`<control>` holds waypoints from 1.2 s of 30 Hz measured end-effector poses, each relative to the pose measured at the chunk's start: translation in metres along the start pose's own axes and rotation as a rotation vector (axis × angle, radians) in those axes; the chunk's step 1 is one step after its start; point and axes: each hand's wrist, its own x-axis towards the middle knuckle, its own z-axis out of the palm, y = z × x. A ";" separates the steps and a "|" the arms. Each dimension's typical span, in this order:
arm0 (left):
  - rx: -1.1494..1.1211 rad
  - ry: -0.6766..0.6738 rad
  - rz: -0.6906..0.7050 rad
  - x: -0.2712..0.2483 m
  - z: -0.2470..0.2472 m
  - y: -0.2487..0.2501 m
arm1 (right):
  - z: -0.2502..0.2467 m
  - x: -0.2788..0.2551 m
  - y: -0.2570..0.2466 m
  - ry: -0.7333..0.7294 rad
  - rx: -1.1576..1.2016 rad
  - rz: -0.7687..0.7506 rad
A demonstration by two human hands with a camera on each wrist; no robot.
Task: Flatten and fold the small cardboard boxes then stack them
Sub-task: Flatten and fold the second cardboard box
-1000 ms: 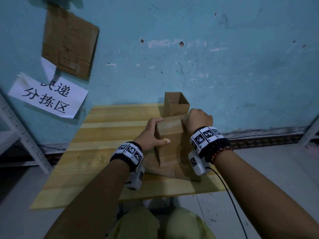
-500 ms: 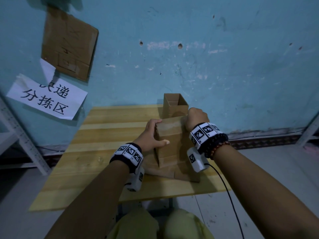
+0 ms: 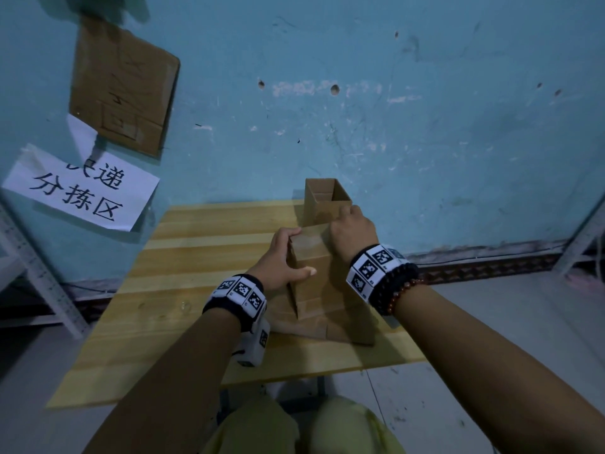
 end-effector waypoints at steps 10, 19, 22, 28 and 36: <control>-0.019 -0.005 -0.009 -0.002 0.001 0.000 | -0.003 0.005 0.020 0.035 0.391 0.309; -0.042 0.007 -0.009 -0.001 0.001 -0.001 | -0.001 0.001 0.006 -0.008 0.125 0.259; -0.025 0.003 -0.003 0.000 0.001 -0.001 | -0.007 0.004 0.010 -0.040 0.159 0.288; -0.019 0.000 -0.003 -0.001 0.000 0.001 | -0.011 0.006 0.016 -0.079 0.243 0.300; -0.006 -0.007 -0.001 -0.003 0.000 0.002 | -0.006 0.010 0.024 -0.110 0.354 0.301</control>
